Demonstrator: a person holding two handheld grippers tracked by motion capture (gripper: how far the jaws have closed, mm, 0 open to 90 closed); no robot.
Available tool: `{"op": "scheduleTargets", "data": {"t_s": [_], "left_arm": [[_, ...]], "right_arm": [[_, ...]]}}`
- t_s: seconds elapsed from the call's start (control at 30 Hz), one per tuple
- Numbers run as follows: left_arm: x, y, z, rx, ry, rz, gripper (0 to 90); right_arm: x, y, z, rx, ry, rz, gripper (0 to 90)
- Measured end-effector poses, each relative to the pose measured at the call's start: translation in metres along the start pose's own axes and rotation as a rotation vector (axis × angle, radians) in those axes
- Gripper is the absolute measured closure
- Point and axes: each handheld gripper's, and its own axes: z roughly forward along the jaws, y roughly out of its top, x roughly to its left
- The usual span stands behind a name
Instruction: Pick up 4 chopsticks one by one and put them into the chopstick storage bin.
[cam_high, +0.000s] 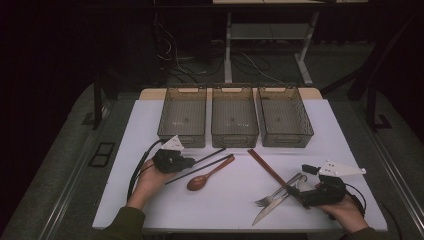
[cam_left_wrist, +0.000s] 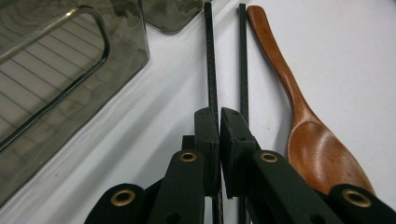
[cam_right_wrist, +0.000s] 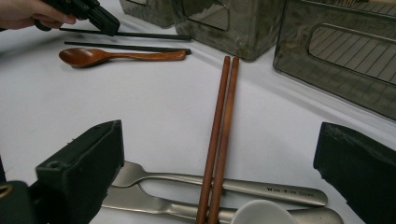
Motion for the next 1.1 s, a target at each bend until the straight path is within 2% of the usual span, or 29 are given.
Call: {"op": "scheduleTargets", "data": {"t_s": [0.3,0.6,0.73,0.9,1.1], "left_arm": [[-0.004,0.004,-0.012,0.007,-0.018,-0.005,85.5],[-0.009,0.010,-0.021,-0.010,-0.052,-0.010,85.5],[-0.011,0.012,-0.025,-0.017,-0.067,-0.007,85.5],[-0.011,0.016,-0.031,-0.036,-0.081,-0.023,85.5],[-0.010,0.022,-0.039,-0.061,-0.077,-0.044,85.5]], "right_arm": [[0.001,0.000,0.003,0.005,0.002,-0.014,1.6],[0.006,-0.001,0.017,0.027,0.005,-0.017,1.6],[0.005,-0.001,0.020,0.043,-0.012,-0.016,1.6],[0.004,-0.001,0.020,0.047,-0.021,-0.018,1.6],[0.004,-0.001,0.019,0.040,-0.023,-0.017,1.6]]}}
